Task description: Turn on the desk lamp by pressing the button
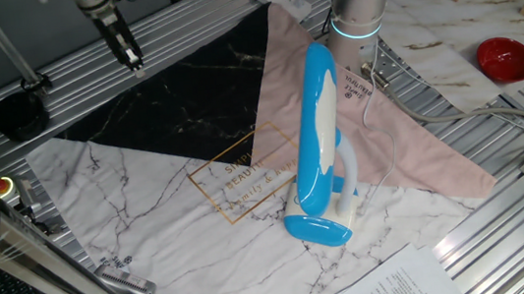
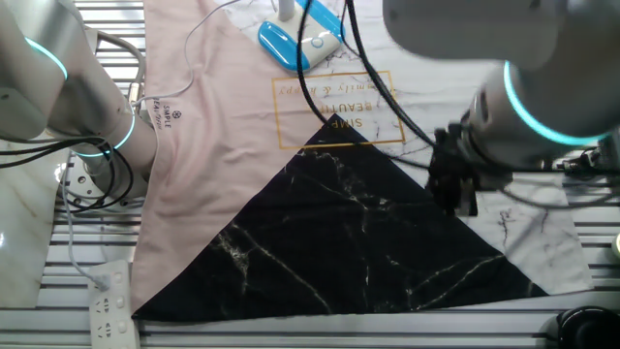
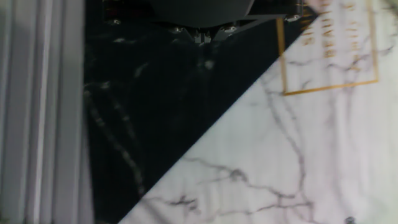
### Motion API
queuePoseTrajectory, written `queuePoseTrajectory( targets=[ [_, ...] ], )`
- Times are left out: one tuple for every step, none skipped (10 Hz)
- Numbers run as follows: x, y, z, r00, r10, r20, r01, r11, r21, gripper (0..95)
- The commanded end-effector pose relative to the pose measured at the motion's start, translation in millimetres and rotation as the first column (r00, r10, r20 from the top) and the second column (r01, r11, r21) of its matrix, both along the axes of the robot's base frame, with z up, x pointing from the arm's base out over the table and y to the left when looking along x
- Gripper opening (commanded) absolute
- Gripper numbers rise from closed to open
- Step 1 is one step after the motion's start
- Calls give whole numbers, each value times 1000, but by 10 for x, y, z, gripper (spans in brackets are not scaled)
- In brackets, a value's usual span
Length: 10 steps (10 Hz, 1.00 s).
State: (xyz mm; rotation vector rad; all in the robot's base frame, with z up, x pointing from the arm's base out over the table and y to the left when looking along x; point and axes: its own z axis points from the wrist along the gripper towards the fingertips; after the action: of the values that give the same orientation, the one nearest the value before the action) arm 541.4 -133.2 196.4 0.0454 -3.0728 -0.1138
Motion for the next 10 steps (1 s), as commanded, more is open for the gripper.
queuePoseTrajectory(
  targets=[
    [26,18,-64,1000,-12,1,12,1000,5,0],
    [43,92,-136,1000,-31,5,31,999,6,0],
    [53,160,-195,999,-42,20,42,999,6,0],
    [68,293,-269,997,-65,40,65,998,7,0],
    [80,370,-285,996,-79,42,79,997,6,0],
    [100,511,-295,994,-100,42,100,995,5,0],
    [104,568,-298,993,-109,42,108,994,5,0],
    [118,753,-285,990,-139,36,139,990,2,0],
    [117,800,-277,989,-141,31,141,990,1,0],
    [119,845,-278,989,-143,24,143,990,-2,0]
  ],
)
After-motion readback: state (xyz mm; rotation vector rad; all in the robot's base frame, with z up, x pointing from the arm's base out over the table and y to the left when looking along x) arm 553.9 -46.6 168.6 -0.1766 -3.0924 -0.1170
